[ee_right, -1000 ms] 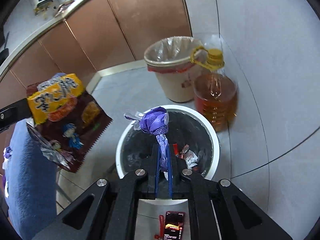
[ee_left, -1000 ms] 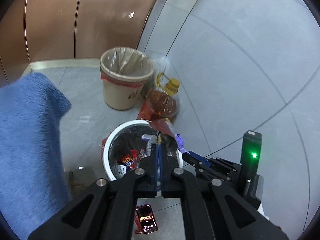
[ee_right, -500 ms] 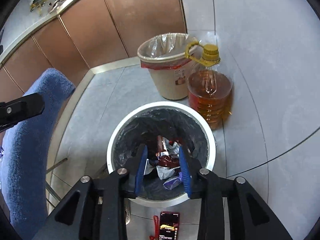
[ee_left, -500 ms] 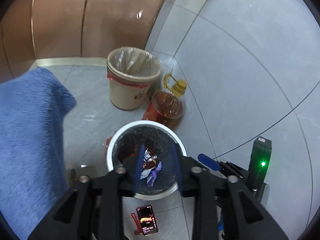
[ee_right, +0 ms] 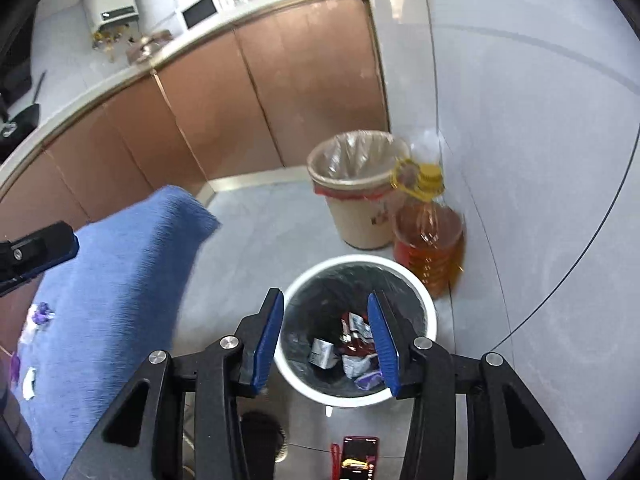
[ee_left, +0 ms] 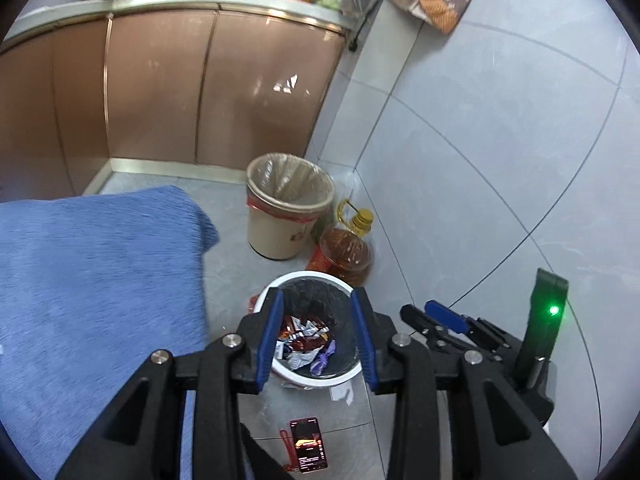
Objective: Collect trash
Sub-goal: 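Move both open tools back over the remaining table trash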
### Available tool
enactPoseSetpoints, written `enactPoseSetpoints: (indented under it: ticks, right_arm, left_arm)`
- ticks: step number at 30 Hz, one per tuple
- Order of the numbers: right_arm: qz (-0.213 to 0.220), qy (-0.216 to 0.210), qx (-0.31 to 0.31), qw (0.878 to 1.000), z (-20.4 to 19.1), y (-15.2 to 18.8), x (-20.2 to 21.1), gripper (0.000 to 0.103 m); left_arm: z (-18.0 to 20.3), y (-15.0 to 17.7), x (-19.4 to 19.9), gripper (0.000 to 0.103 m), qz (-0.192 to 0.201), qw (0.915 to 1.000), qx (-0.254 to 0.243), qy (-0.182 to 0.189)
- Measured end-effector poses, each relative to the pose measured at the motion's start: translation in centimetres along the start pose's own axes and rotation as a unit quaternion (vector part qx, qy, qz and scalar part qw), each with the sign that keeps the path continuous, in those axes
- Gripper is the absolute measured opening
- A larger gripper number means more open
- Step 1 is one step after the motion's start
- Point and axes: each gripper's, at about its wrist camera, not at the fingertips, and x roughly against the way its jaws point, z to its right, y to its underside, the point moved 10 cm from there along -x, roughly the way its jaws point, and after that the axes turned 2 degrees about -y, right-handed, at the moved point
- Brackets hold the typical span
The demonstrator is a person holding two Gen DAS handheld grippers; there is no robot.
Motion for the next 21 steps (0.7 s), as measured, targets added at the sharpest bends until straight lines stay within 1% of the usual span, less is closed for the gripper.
enactPoseSetpoints:
  ticks: [6, 12, 21]
  right_arm:
    - [0.027, -0.025, 0.024, 0.999, -4.3, -0.9, 4.1, 0.044]
    - [0.052, -0.046, 0.051, 0.996, -8.8, -1.7, 7.8, 0.045]
    - [0.081, -0.075, 0.089, 0.990, -14.6, -2.4, 12.6, 0.046]
  left_arm:
    - [-3.1, 0.8, 6.1, 0.034, 0.035, 0.9991, 0.010, -0.022]
    - [-6.6, 1.9, 11.0, 0.035, 0.063, 0.9967, 0.027, -0.045]
    - [-11.5, 3.9, 19.3, 0.038, 0.107, 0.9902, 0.049, -0.075]
